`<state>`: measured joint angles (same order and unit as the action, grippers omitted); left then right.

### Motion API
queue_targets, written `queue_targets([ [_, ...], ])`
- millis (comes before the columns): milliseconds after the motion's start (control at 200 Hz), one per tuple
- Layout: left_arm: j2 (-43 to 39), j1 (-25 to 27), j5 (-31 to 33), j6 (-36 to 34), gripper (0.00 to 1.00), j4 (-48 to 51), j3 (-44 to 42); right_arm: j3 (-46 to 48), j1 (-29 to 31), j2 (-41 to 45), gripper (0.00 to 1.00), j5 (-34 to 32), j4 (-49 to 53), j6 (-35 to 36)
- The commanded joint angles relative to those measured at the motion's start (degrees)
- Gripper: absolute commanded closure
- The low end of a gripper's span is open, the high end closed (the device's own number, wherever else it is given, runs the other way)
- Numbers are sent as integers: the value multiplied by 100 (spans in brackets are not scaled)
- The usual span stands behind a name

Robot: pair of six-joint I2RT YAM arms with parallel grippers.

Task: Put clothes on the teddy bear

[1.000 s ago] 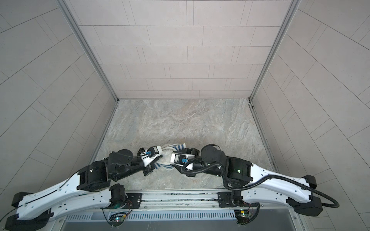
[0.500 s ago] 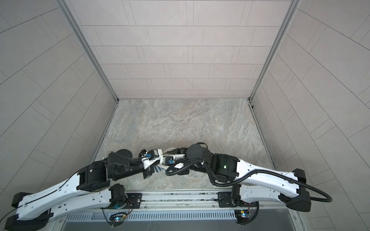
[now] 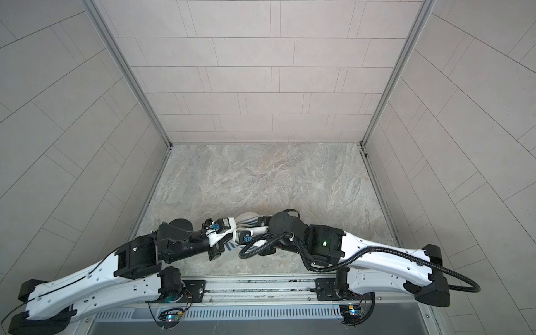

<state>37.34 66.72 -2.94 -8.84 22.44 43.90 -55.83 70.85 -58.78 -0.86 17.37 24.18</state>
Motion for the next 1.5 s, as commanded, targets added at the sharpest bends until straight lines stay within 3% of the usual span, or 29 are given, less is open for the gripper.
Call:
queue_targets([
  [0,-306,39,-285,415,78,-677,-149,270,-57,224,100,-627,-67,48],
  [145,-958,-63,-162,1425,32,-990,-535,548,-581,802,100,-147,-232,-334],
  [220,-1373,-193,-33,2081,18,-1236,-789,709,-1055,1115,100,376,-349,-697],
  [285,-1548,-387,-51,2664,15,-1388,-970,820,-1359,1362,100,808,-522,-979],
  [456,-1495,-695,-181,4101,32,-1903,-1483,952,-1785,1641,100,1618,-1046,-1627],
  [656,-1553,-695,112,5188,60,-2686,-2161,895,-2037,1540,100,1719,-1355,-2282],
  [956,-915,-695,-240,5580,56,-3971,-2388,1088,-2039,1447,100,1752,-1788,-2697],
  [1367,-415,-695,219,5884,59,-4410,-2493,1467,-2037,1695,100,1742,-2116,-2909],
  [1447,-336,-693,232,5891,78,-4453,-2474,1512,-2039,1696,100,1747,-2190,-2954],
  [1497,-258,-692,191,5911,85,-4593,-2490,1539,-2033,1665,100,1764,-2259,-3006],
])
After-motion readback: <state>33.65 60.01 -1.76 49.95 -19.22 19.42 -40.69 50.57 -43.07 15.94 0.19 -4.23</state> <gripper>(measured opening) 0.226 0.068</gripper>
